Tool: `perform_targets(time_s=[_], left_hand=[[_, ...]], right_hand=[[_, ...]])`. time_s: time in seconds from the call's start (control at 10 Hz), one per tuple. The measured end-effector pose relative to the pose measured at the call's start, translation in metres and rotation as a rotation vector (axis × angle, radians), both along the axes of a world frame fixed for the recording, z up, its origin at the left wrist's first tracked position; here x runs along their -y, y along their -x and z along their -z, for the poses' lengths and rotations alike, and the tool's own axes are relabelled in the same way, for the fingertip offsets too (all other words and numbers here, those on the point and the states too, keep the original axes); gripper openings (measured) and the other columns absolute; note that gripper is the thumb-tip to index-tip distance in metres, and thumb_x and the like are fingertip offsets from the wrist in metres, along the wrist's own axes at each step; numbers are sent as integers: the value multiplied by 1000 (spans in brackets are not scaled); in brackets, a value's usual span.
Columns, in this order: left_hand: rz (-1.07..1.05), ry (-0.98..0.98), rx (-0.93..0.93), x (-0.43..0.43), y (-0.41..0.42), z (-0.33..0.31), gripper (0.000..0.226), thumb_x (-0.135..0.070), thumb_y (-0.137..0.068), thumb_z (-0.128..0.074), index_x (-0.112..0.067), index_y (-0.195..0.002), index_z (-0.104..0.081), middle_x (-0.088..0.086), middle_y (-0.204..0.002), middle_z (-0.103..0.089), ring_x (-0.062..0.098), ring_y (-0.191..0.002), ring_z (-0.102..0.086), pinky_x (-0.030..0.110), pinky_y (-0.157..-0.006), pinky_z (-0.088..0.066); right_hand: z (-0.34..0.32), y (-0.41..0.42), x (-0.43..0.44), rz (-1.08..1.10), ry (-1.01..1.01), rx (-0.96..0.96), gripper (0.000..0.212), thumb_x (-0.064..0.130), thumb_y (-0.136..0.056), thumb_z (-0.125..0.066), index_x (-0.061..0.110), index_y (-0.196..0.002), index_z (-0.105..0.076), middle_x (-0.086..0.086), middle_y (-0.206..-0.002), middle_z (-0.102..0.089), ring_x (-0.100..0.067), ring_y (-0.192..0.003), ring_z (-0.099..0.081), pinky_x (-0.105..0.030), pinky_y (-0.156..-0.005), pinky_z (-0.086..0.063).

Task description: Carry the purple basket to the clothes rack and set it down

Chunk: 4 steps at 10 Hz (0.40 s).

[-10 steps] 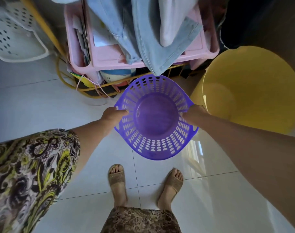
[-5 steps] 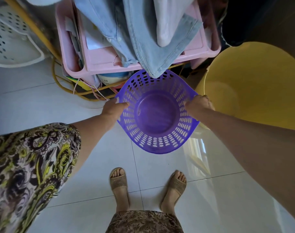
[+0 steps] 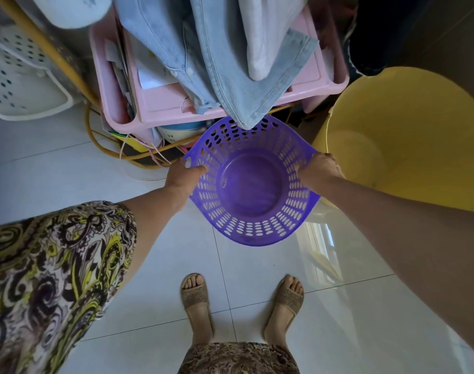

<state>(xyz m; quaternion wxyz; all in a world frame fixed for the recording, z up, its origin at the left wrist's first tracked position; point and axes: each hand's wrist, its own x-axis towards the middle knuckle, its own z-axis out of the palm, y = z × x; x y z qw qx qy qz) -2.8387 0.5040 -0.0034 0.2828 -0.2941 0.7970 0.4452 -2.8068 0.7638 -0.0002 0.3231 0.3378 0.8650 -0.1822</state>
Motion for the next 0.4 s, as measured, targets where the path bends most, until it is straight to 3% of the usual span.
perform_targets(time_s=[0.1, 0.2, 0.3, 0.4], left_hand=[[25, 0, 8, 3, 0, -2, 40, -27, -91, -62, -9, -126, -58, 7, -101, -64, 8, -63, -58, 14, -38, -42], [60, -26, -5, 3, -2, -11, 38, -25, -91, -61, -11, -126, -58, 9, -111, -67, 7, -65, -60, 15, -43, -42], [107, -14, -50, 2, -4, -19, 35, -22, -91, -61, -10, -123, -58, 7, -111, -65, 9, -69, -61, 17, -49, -41], [166, 27, -110, 2, -3, -35, 37, -21, -90, -63, -8, -124, -58, 9, -129, -58, 25, -102, -64, 23, -69, -50]], right_hand=[[-4, 0, -1, -36, -5, -29, 55, 40, -91, -50, 4, -133, -47, -16, -131, -54, -34, -116, -57, -33, -84, -48], [-12, 2, 4, -54, 38, -14, 56, 45, -88, -55, 7, -130, -51, -14, -125, -60, -32, -110, -61, -30, -76, -46], [-20, 2, 12, -111, 42, -34, 57, 45, -89, -54, 8, -132, -51, -14, -129, -58, -32, -114, -60, -34, -86, -50], [-34, -1, 14, -122, 56, -59, 57, 46, -89, -52, 11, -134, -50, -13, -141, -48, -34, -126, -51, -38, -98, -48]])
